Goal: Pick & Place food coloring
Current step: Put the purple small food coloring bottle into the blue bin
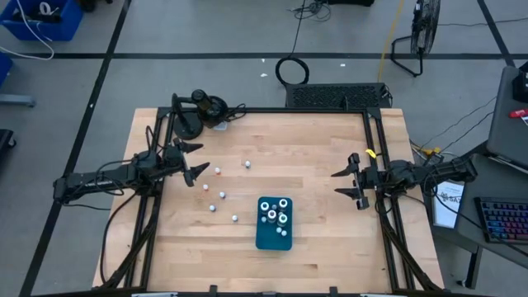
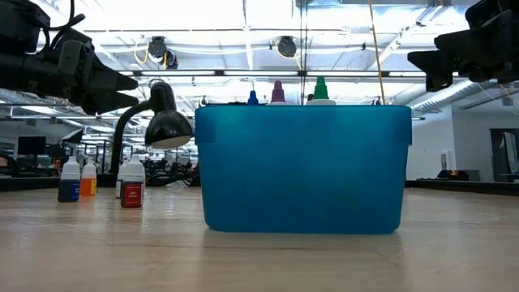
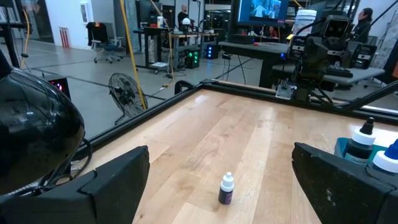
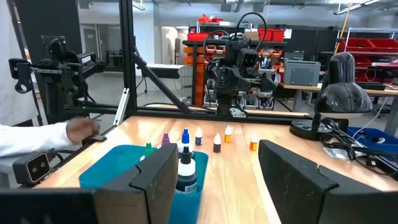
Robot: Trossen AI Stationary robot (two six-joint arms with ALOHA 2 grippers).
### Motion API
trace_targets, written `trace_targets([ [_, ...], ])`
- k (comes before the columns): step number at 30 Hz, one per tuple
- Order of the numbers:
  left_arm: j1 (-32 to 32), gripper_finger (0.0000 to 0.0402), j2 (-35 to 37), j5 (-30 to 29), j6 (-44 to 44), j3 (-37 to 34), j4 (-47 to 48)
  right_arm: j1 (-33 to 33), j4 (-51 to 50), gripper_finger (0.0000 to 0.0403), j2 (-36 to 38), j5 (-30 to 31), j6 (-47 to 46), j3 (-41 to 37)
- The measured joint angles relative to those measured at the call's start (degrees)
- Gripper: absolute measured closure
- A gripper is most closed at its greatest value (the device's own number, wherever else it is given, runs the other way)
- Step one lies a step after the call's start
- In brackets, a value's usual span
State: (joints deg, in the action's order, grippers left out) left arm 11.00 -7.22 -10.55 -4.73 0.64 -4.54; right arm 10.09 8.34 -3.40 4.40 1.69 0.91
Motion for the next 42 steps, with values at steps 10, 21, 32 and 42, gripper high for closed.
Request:
trace_targets([
  [10, 0.0, 0.0011, 0.0, 0.0, 0.0, 0.0, 0.0, 0.0, 0.0, 0.019, 0.0, 0.0, 0.02, -0.04],
  [21, 0.0, 0.0011, -0.02, 2.62, -21.15, 0.0, -0.97, 0.0, 0.0, 0.019, 0.0, 0.02, 0.02, -0.04],
  [32, 0.0, 0.0011, -0.4, 2.9, -17.35, 0.0, -0.19, 0.0, 0.0, 0.019, 0.0, 0.02, 0.02, -0.07],
  [42, 0.02, 0.0011, -7.65, 4.19, -25.89, 4.88, 1.81, 0.0, 0.0, 0.019, 0.0, 0.04, 0.03, -0.07],
])
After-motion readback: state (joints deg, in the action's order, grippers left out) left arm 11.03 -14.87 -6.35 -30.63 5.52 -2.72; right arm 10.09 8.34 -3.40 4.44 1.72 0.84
